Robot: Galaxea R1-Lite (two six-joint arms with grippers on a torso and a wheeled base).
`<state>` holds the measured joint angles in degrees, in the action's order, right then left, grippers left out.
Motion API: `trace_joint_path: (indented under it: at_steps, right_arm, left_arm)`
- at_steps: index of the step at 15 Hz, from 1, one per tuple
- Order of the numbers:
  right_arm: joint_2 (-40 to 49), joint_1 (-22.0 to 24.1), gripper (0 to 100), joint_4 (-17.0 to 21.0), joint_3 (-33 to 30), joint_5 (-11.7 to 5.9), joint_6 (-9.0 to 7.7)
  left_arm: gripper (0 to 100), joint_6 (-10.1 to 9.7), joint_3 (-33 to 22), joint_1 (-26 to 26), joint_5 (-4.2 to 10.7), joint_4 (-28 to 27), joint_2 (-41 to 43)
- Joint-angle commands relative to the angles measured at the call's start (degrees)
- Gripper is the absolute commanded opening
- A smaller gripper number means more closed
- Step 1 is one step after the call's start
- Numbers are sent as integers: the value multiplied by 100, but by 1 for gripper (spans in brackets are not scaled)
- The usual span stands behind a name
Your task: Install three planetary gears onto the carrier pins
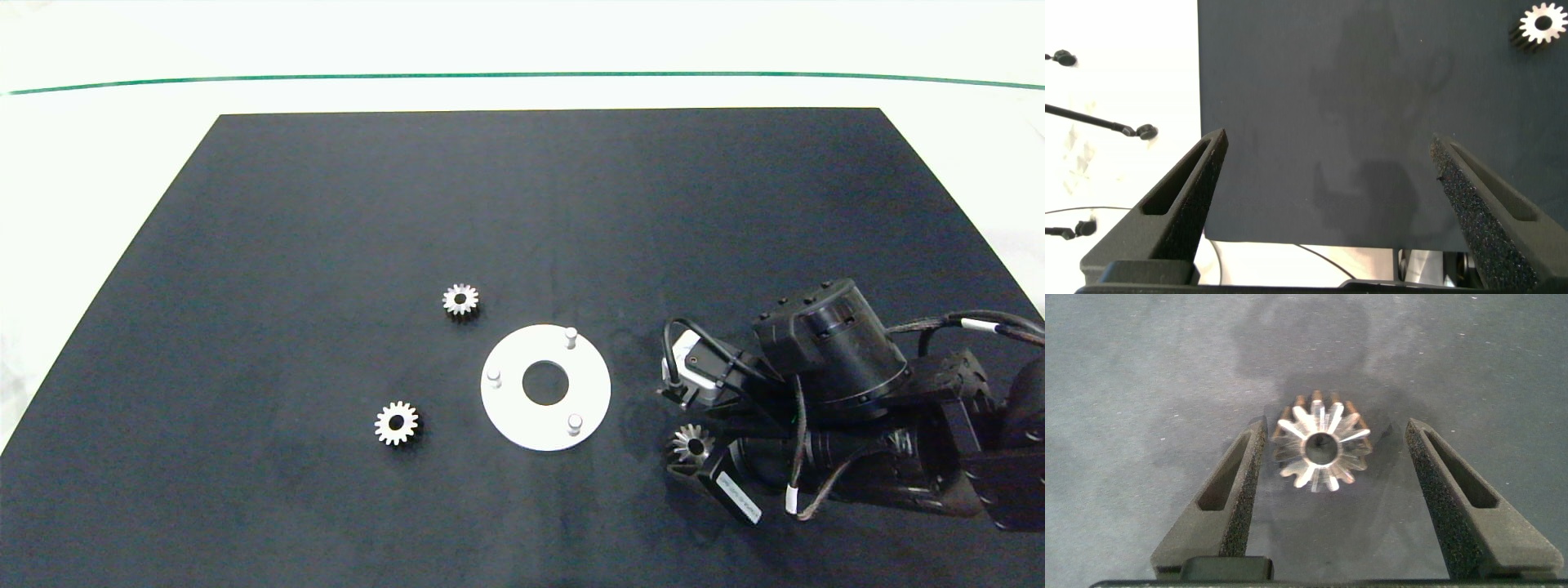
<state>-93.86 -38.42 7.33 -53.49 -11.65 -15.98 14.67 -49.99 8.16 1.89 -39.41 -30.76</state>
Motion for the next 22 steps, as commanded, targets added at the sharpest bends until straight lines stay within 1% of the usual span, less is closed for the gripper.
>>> trace_joint_path:
  at_steps: [1, 3, 7, 11, 17, 18, 21, 22]
  right_arm:
    - [-36, -51, 18, -30, 41, -4, 16]
    - [-36, -51, 13, -30, 32, -4, 16]
    - [8, -51, 9, 6, 41, -4, -10]
    - [-36, -42, 0, -21, 58, 5, 7]
    - [34, -34, 0, -30, 58, 5, 25]
    - [87, -34, 0, -21, 76, -12, -1]
    - [157, -25, 0, -38, 85, -39, 25]
    - [148, 10, 0, -38, 102, -47, -19]
  left_arm:
    - [100, 10, -2, 2, 4, -23, 8]
    - [100, 10, -2, 2, 4, -23, 8]
    - [100, 10, -10, 2, 4, -23, 8]
    - [100, 10, -10, 2, 4, -23, 35]
    - [100, 10, -19, 11, 4, -23, 114]
    - [100, 10, -10, 2, 4, -23, 114]
    - [100, 10, -10, 2, 4, -23, 114]
    - [100, 10, -2, -7, 4, -23, 105]
